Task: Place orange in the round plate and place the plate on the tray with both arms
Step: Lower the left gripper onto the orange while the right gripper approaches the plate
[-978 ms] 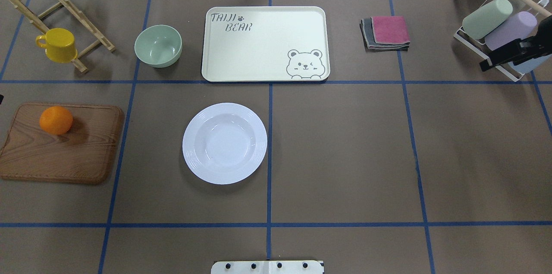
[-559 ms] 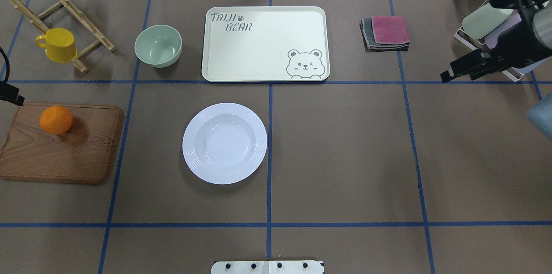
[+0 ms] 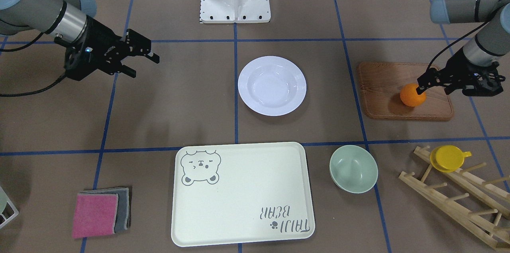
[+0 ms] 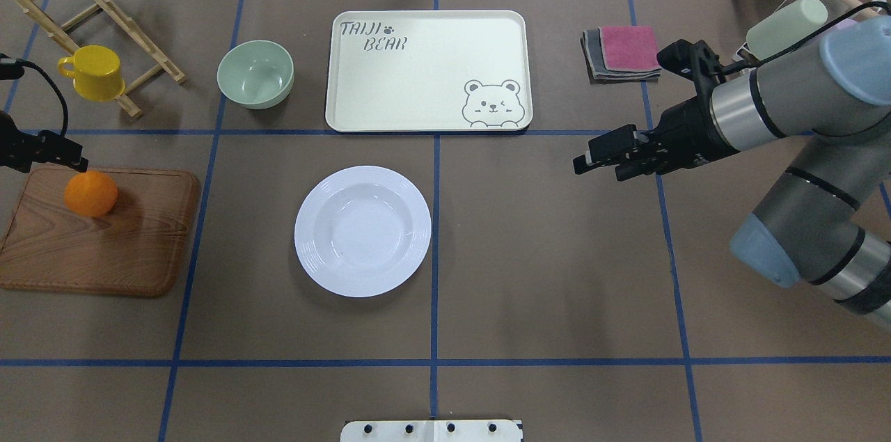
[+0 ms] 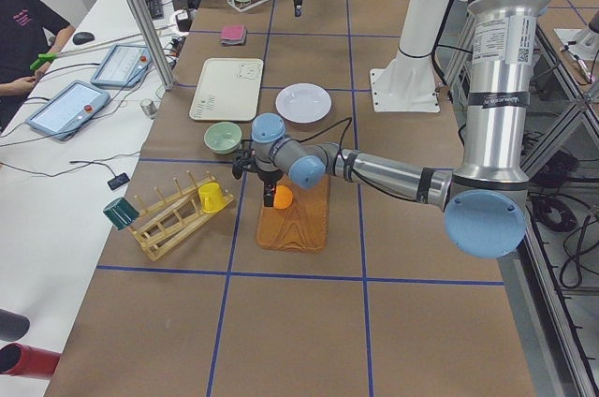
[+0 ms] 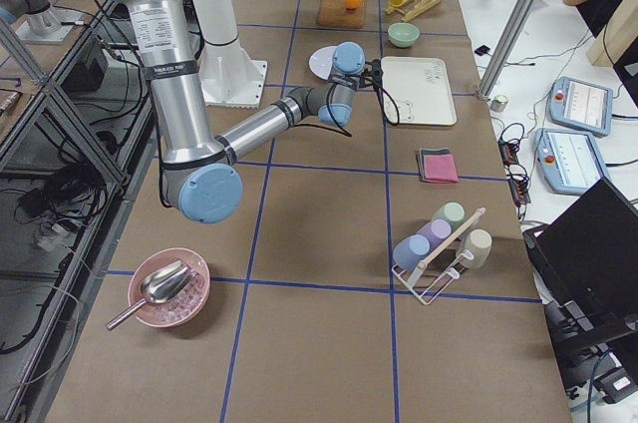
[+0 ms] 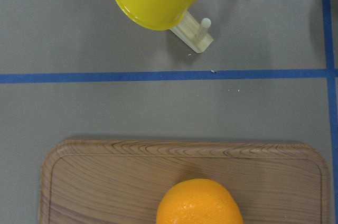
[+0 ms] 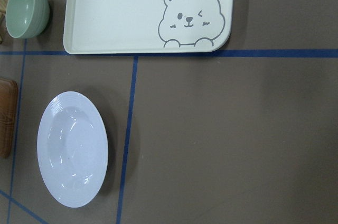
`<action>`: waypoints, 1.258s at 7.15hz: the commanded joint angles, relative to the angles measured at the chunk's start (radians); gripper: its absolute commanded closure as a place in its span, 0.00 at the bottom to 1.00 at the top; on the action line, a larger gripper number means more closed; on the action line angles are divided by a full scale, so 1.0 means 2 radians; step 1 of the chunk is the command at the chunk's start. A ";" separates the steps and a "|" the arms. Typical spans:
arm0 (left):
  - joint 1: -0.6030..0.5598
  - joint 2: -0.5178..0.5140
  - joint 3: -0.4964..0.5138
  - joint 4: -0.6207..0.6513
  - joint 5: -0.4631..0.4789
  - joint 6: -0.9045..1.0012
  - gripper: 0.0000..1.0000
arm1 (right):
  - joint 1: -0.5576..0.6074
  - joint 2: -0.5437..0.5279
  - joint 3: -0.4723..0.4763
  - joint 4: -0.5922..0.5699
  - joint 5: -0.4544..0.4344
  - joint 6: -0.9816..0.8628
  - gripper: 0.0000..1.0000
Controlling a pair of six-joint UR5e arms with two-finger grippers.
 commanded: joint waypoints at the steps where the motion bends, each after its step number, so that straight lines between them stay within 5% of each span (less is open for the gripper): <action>1: 0.026 0.000 0.013 -0.029 0.016 -0.034 0.00 | -0.042 0.001 -0.004 0.051 -0.042 0.043 0.05; 7: 0.064 -0.004 0.074 -0.126 0.033 -0.094 0.01 | -0.078 0.001 -0.002 0.055 -0.087 0.053 0.04; 9: 0.068 -0.003 0.068 -0.124 0.039 -0.094 0.11 | -0.079 0.001 -0.003 0.056 -0.087 0.052 0.04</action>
